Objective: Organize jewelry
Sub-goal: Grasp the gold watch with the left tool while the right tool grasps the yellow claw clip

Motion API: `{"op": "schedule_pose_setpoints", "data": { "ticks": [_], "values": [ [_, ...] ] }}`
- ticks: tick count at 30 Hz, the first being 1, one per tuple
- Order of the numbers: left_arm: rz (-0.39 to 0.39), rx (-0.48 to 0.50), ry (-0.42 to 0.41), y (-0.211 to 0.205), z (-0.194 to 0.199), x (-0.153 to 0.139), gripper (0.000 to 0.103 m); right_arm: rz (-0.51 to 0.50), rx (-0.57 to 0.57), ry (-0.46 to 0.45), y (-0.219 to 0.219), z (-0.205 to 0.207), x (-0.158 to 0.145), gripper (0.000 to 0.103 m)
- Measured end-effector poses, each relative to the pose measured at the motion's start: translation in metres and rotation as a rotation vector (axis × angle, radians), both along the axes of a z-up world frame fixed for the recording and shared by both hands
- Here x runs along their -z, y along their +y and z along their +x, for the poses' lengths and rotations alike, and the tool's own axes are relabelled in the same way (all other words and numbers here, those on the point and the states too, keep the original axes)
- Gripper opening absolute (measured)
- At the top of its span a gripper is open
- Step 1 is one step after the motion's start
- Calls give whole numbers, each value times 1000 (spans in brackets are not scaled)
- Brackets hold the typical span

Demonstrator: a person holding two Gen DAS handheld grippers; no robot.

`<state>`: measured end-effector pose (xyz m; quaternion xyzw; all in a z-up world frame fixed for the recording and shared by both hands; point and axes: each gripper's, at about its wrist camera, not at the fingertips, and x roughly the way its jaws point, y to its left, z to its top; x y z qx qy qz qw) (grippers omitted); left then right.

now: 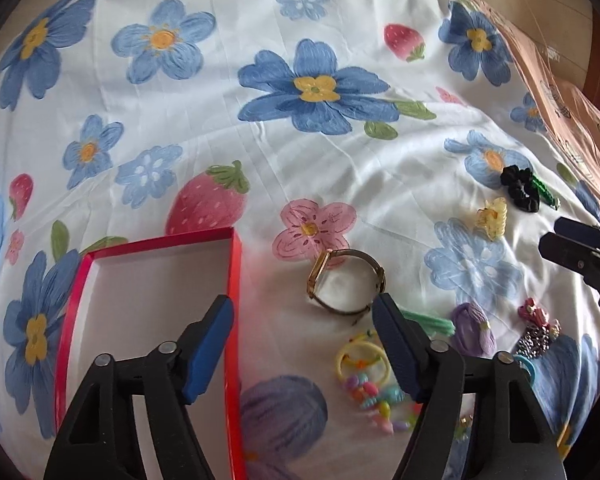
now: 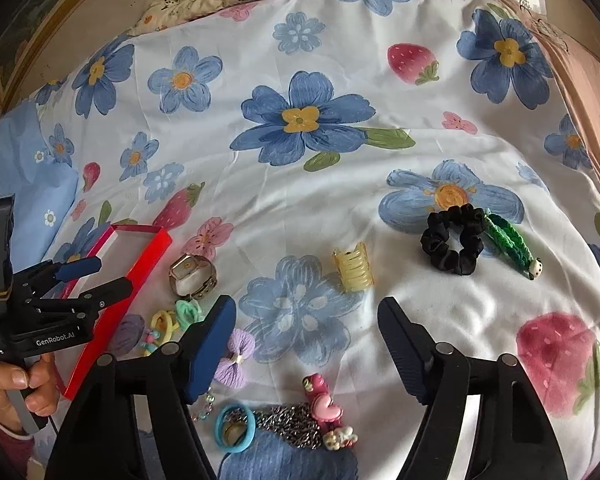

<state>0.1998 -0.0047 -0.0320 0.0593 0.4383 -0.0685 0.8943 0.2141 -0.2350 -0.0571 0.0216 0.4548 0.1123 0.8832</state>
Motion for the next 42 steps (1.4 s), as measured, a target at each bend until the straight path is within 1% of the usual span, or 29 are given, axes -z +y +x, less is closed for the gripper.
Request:
{"op": "schedule_pose_setpoints", "data": {
  "ticks": [2,5,8,10,12,13,15,16,17,18,19,20,21,23,24,28,33,38,42],
  "values": [
    [21,22,20,-5,19,7,68,-8,4,12,-1,12,6,68],
    [56,59,52,-15,42,19,61,-14,10,32,-3,30,17,68],
    [83,89,85,-24,60,32,58,-25,20,59,-5,44,26,68],
    [99,96,112,-27,71,43,53,-23,29,68,-7,51,33,67],
    [101,102,135,-29,76,52,46,-14,35,82,-9,55,38,66],
    [103,103,145,-30,79,55,44,-12,36,85,-9,58,40,62],
    [99,106,162,-30,82,62,36,-15,39,97,-9,60,45,58],
    [90,111,168,-31,84,65,34,-9,41,102,-10,62,48,55],
    [82,114,168,-31,84,65,28,-5,45,106,-11,63,50,54],
    [76,118,168,-31,84,64,21,2,49,112,-13,63,53,47],
    [76,119,167,-32,84,64,17,12,53,113,-14,64,54,38],
    [72,122,165,-32,84,63,10,17,58,115,-16,64,55,33],
    [63,127,168,-32,83,63,8,24,62,111,-17,63,55,31],
    [52,130,163,-31,81,62,8,29,64,97,-19,63,53,29],
    [46,129,161,-30,77,60,7,27,63,93,-18,62,51,26],
    [6,120,149,-24,67,52,7,44,38,65,-13,55,39,26],
    [-42,89,129,-8,51,37,7,79,-8,50,5,44,25,26],
    [-93,37,103,16,30,21,7,105,-60,44,29,36,16,25],
    [-110,5,80,34,13,9,7,120,-119,40,55,30,9,26]
  ]
}}
